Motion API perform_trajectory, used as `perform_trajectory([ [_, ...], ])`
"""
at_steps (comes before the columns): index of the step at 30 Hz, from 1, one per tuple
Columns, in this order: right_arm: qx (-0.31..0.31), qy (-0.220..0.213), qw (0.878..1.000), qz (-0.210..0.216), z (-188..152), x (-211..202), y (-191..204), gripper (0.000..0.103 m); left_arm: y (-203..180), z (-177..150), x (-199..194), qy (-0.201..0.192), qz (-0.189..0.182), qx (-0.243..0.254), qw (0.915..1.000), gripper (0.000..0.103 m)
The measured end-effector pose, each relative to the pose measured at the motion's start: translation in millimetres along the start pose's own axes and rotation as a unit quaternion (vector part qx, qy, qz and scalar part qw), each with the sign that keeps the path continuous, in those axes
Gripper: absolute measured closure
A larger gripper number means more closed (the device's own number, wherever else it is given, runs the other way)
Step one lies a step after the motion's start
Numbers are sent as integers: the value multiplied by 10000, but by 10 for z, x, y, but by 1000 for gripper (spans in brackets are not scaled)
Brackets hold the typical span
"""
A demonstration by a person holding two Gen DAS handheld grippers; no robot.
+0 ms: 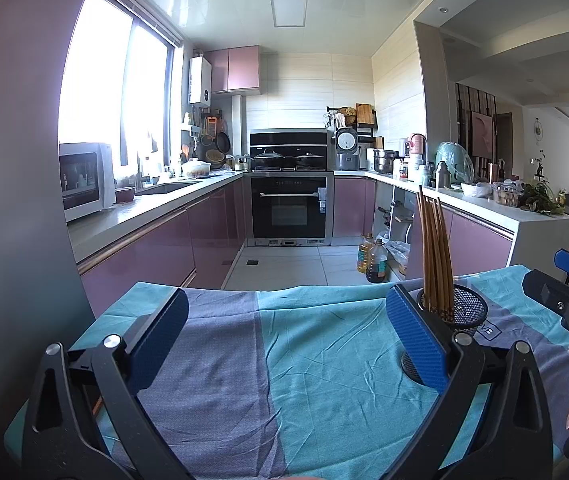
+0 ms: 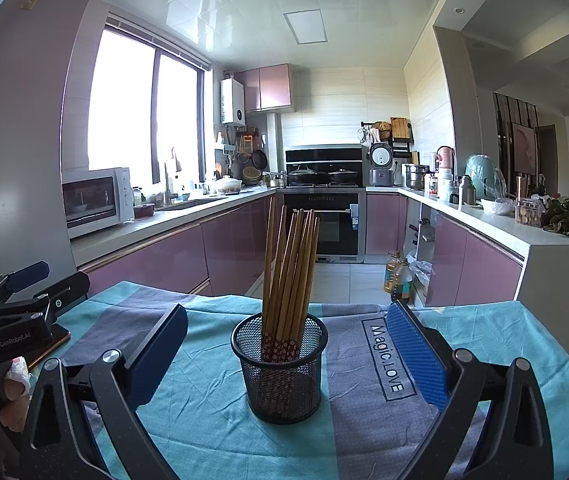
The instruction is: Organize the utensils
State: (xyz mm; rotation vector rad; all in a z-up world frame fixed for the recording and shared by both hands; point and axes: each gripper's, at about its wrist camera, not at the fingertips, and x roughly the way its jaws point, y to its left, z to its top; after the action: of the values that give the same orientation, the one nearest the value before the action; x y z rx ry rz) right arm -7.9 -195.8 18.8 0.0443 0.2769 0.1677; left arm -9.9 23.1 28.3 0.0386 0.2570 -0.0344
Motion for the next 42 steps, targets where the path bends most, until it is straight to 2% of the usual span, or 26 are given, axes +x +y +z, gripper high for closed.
perform_trajectory([
  [42,-2,-34,10000,0,1,-1,16,6,-41,-14,13,23,-4,-29,10000,6],
])
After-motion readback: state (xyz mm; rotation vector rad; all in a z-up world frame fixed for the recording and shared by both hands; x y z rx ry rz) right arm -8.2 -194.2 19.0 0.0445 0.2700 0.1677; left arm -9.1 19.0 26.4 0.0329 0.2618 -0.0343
